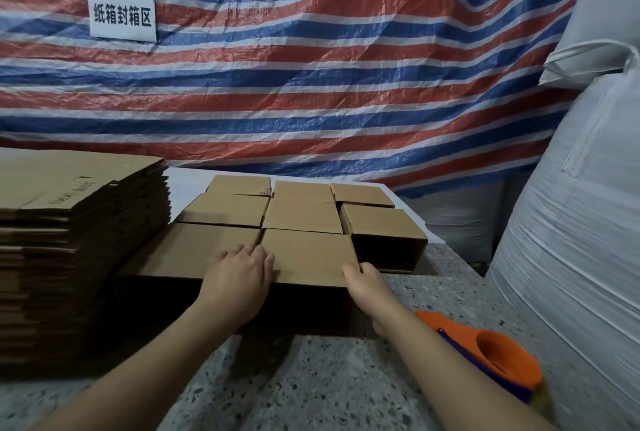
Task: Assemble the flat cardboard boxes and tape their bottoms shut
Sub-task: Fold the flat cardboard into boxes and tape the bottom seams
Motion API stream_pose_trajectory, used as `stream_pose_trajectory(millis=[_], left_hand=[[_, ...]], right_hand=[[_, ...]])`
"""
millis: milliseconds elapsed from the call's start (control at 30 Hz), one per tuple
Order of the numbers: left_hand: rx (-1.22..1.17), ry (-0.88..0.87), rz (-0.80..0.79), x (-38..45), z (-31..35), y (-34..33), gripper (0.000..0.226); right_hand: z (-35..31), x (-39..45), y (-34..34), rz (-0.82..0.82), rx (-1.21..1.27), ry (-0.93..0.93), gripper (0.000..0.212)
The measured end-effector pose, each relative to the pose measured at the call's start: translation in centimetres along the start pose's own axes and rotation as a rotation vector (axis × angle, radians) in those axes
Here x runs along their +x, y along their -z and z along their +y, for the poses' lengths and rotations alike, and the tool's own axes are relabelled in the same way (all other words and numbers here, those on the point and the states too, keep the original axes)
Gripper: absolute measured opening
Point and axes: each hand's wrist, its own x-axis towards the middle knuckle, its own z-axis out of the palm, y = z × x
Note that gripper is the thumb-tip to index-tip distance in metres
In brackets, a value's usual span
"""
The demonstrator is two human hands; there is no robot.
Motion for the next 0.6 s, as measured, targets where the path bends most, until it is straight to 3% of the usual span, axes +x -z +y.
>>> stream_pose_trajectory(millis=[167, 333, 500, 600], left_hand=[[-0.020, -0.063, 0.153, 0.2, -0.6, 3.5, 0.039], [0.137, -0.020, 0.327, 2.5, -4.3, 10.1, 0.039], [0.359, 0.260, 0.094, 5.8, -9.8, 13.3, 0.049], [0.468, 0.452, -0.122, 6.4, -11.7, 13.2, 0.058]], right_hand=[[-1.8, 0.7, 1.2, 0.119, -0.134, 0.102, 0.050], [-4.8, 0.7, 2.6, 0.196, -0.211, 0.184, 0.047], [-6.5, 0.3, 2.2, 0.200, -0.236, 0.238, 0.022], [-7.1, 0.0, 1.5, 0.178, -0.262, 0.255, 0.031]])
